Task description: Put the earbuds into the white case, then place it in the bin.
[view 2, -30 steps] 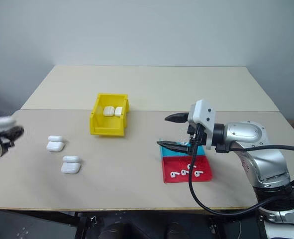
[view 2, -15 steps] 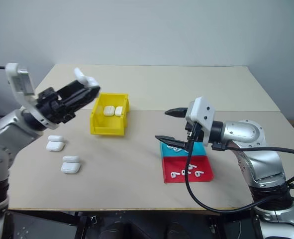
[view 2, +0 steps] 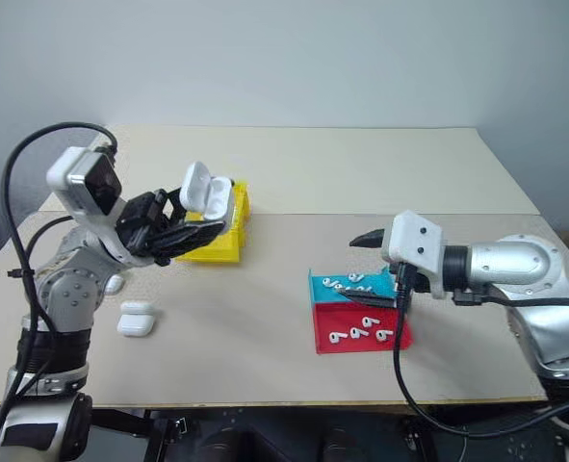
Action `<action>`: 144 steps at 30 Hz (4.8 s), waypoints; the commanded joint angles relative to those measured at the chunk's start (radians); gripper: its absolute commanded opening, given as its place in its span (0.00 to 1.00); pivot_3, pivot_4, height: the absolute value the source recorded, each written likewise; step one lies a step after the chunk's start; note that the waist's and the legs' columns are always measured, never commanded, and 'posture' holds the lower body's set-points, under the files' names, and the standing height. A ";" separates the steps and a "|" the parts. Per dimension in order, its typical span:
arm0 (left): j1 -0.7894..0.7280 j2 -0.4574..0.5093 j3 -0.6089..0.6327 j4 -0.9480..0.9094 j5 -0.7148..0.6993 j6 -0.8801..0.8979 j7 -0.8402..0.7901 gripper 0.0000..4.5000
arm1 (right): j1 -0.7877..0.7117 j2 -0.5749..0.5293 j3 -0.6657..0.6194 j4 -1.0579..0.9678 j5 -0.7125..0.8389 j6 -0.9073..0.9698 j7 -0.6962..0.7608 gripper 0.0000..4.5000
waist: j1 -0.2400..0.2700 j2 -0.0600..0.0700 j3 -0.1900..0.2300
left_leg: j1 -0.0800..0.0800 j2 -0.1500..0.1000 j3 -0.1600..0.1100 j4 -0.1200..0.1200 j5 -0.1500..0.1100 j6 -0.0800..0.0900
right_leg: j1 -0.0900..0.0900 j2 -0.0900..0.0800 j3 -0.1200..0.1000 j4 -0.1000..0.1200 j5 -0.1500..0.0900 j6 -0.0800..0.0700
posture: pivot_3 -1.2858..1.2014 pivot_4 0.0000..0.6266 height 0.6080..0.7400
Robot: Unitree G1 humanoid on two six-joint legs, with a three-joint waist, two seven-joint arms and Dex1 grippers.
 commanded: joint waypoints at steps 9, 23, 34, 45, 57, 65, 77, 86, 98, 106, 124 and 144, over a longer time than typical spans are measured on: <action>0.069 -0.075 -0.008 -0.070 0.030 -0.006 -0.003 0.63 | -0.174 -0.054 0.305 0.073 -0.227 0.018 0.178 0.65 | -0.002 0.000 0.000 | -0.001 0.000 0.000 0.002 0.000 -0.001 | -0.001 0.000 0.000 0.000 0.000 0.000 | 0.52 0.24 1.00; 0.154 -0.072 0.003 -0.170 0.031 0.017 0.067 0.63 | -0.364 0.098 0.639 0.075 -0.436 0.347 0.217 0.65 | 0.001 0.000 0.000 | -0.002 0.001 0.000 0.004 0.000 0.000 | -0.001 0.001 0.000 0.000 0.000 0.000 | 0.52 0.24 1.00; 0.169 -0.070 0.009 -0.203 0.029 0.034 0.104 0.63 | -0.361 0.151 0.679 0.087 -0.482 0.399 0.182 0.65 | 0.001 0.000 0.000 | -0.002 0.002 0.000 0.004 0.000 0.000 | -0.001 0.001 0.000 0.001 0.000 0.000 | 0.52 0.24 1.00; 0.173 -0.064 0.015 -0.217 0.022 0.041 0.120 0.63 | -0.316 0.150 0.680 0.061 -0.492 0.388 0.161 0.52 | 0.001 0.000 0.000 | -0.002 0.002 -0.001 0.004 0.000 0.000 | -0.001 0.001 0.000 0.001 0.000 0.000 | 0.52 0.24 1.00; 0.167 -0.050 0.008 -0.213 0.018 0.051 0.117 0.63 | -0.253 0.158 0.597 -0.015 -0.448 0.477 0.104 0.14 | 0.001 0.000 0.000 | -0.002 0.002 -0.001 0.004 0.000 0.000 | 0.000 0.001 0.000 0.001 0.000 0.000 | 0.52 0.24 1.00; 0.107 -0.065 -0.008 -0.171 0.023 0.053 0.091 0.63 | -0.205 0.408 -0.017 -0.058 -0.158 0.487 -0.109 0.14 | 0.002 0.000 0.000 | -0.002 0.002 -0.001 0.004 0.000 0.001 | 0.000 0.002 0.000 0.001 0.000 0.000 | 0.52 0.24 1.00; -0.006 -0.101 -0.048 -0.059 0.049 0.074 0.046 0.63 | -0.290 0.841 -0.414 -0.132 0.357 0.501 -0.486 0.14 | -0.002 0.001 -0.001 | -0.002 0.002 -0.001 0.003 0.000 0.000 | -0.001 0.002 0.000 0.002 0.000 0.000 | 0.52 0.24 1.00; -0.050 -0.115 -0.070 -0.021 0.087 0.101 0.074 0.63 | -0.229 0.798 -0.243 -0.210 0.396 0.396 -0.539 0.14 | -0.003 0.001 -0.001 | -0.002 0.002 -0.001 0.003 0.000 0.000 | -0.001 0.002 0.000 0.001 0.000 0.000 | 0.52 0.24 1.00; -0.046 -0.112 -0.060 -0.027 0.085 0.111 0.078 0.63 | -0.175 0.721 -0.173 -0.204 0.451 0.302 -0.534 0.14 | -0.004 0.001 -0.001 | -0.002 0.002 -0.001 0.003 0.000 0.001 | -0.001 0.002 0.000 0.001 0.000 0.000 | 0.52 0.24 1.00; -0.054 -0.118 -0.068 -0.015 0.095 0.107 0.066 0.63 | -0.162 0.682 -0.131 -0.199 0.449 0.265 -0.534 0.14 | -0.003 0.001 -0.001 | -0.002 0.002 -0.001 0.003 -0.001 0.001 | -0.001 0.002 0.000 0.001 0.000 0.000 | 0.52 0.24 1.00; -0.050 -0.126 -0.060 -0.021 0.104 0.103 0.060 0.63 | -0.123 0.581 -0.046 -0.193 0.394 0.205 -0.516 0.14 | -0.002 0.001 -0.001 | -0.002 0.002 -0.001 0.003 -0.001 0.001 | -0.001 0.002 0.000 0.000 0.000 0.000 | 0.52 0.24 1.00; -0.035 -0.122 -0.033 -0.016 0.130 0.079 0.064 0.63 | -0.153 0.502 -0.058 -0.129 0.362 0.147 -0.469 0.99 | 0.000 0.001 -0.001 | -0.002 0.002 -0.001 0.003 -0.001 0.001 | -0.001 0.002 0.000 0.000 0.000 0.000 | 0.52 0.24 1.00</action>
